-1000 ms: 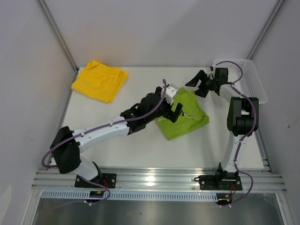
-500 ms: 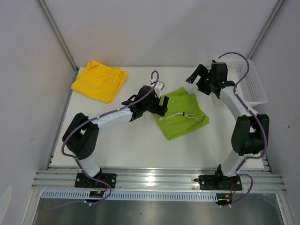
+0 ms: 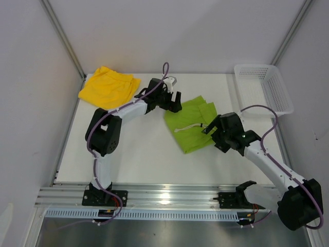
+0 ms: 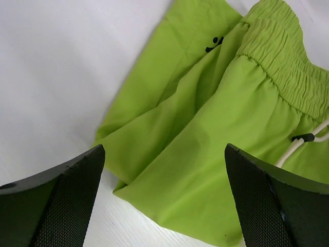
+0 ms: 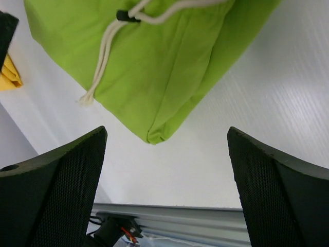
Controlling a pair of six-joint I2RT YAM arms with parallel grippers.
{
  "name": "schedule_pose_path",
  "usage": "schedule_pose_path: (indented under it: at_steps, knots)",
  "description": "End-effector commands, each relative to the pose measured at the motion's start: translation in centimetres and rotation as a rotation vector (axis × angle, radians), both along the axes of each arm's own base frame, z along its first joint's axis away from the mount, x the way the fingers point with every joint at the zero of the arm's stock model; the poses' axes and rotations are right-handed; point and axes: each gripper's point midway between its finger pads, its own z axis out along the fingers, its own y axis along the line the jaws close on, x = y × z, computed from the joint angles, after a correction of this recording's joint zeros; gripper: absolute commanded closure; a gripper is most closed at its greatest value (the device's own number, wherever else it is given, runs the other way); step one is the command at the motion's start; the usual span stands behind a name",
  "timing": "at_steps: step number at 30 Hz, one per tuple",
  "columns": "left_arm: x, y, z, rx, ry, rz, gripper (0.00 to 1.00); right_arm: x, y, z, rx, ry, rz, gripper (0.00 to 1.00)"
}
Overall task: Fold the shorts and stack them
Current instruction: Fold the shorts
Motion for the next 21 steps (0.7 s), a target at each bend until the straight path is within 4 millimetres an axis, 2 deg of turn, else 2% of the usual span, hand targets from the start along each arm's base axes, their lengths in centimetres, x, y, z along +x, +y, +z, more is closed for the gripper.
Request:
schedule_pose_path:
  at_steps: [1,3,5,8,9,12,14,17,21]
  knots:
    - [0.9,-1.0,1.1,-0.024,-0.018,-0.071,0.01,-0.7,0.4,-0.4,0.074,0.010,-0.102,0.00]
    - [1.6,-0.9,0.4,-0.013,-0.002,-0.068,0.01,-0.9,1.4,-1.5,0.094,0.031,-0.088,0.01]
    - [1.9,-1.1,0.3,-0.020,0.003,-0.078,0.01,-0.9,1.5,-2.9,0.069,0.065,-0.104,0.01]
    - [2.3,-1.4,-0.9,-0.008,0.039,-0.085,0.01,-0.5,2.2,-4.4,0.082,0.078,-0.117,0.00]
    - [2.5,-1.4,-2.0,0.003,0.059,-0.082,0.01,0.1,2.6,-4.4,0.102,0.061,-0.122,0.01]
    - [2.8,-1.4,-3.1,0.021,0.092,-0.069,0.01,0.9,3.0,-5.5,0.102,0.063,-0.133,0.01]
    - [2.9,-1.4,-4.0,0.018,0.110,-0.057,0.01,1.6,3.1,-6.2,0.095,0.061,-0.143,0.04]
    - [3.0,-1.4,-4.4,0.013,0.118,-0.045,0.01,2.5,3.1,-6.5,0.069,0.035,-0.134,0.08]
    - [3.2,-1.4,-5.3,0.008,0.149,-0.035,0.05,3.5,2.1,-7.6,0.018,0.028,-0.165,0.14]
